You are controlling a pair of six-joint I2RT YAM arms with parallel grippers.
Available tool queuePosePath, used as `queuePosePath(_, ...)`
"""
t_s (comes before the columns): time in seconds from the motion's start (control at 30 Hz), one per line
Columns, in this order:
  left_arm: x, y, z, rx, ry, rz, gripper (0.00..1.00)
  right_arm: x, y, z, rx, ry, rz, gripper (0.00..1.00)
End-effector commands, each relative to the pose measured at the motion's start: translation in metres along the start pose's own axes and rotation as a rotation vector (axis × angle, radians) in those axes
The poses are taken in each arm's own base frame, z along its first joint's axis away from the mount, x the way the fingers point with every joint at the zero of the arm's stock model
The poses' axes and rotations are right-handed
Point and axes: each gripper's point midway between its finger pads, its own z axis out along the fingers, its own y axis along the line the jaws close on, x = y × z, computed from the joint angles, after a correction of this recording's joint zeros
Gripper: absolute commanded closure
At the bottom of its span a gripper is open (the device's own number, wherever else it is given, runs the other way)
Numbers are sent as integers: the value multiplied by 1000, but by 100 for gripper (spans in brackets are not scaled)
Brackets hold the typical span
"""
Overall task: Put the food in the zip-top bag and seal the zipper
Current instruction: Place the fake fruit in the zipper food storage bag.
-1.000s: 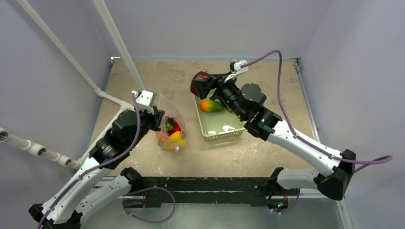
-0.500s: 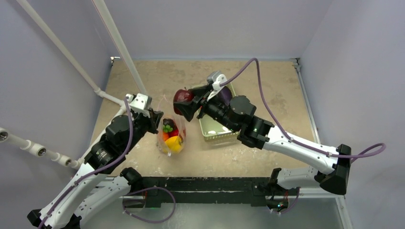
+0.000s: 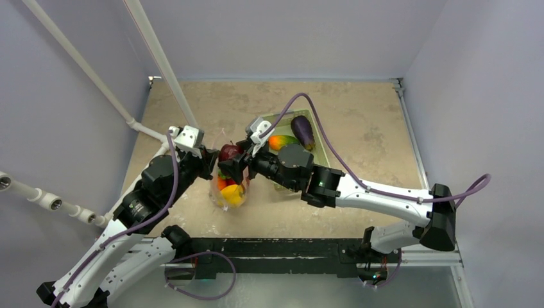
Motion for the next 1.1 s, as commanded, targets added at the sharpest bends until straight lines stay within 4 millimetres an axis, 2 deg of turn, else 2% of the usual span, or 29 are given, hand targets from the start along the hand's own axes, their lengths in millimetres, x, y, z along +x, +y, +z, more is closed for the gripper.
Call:
queuePosePath(0.0, -19, -2, 1, 9, -74, 6, 100, -20, 3, -2, 21, -55, -14, 85)
queuePosePath(0.13, -20, 0, 0, 2, -79, 5, 100, -5, -2, 3, 55, -23, -21, 81)
queuePosePath(0.23, -21, 1, -1, -1, -81, 5, 100, 4, -6, 6, 78, -5, -25, 74)
queuePosePath(0.33, -22, 1, -2, -4, -86, 2, 100, 12, -11, 8, 107, 14, -30, 60)
queuePosePath(0.43, -24, 2, -4, -6, -97, 1, 100, 17, -16, 10, 137, 24, -32, 39)
queuePosePath(0.63, -29, 4, -10, -10, -129, -5, 100, 27, -32, 7, 232, 41, -19, 13)
queuePosePath(0.83, -35, 5, -16, -10, -163, -10, 100, 31, -36, 7, 258, 53, -4, 3)
queuePosePath(1.07, -32, 4, -13, -6, -146, -5, 100, 7, -51, -3, 351, -16, 46, 1)
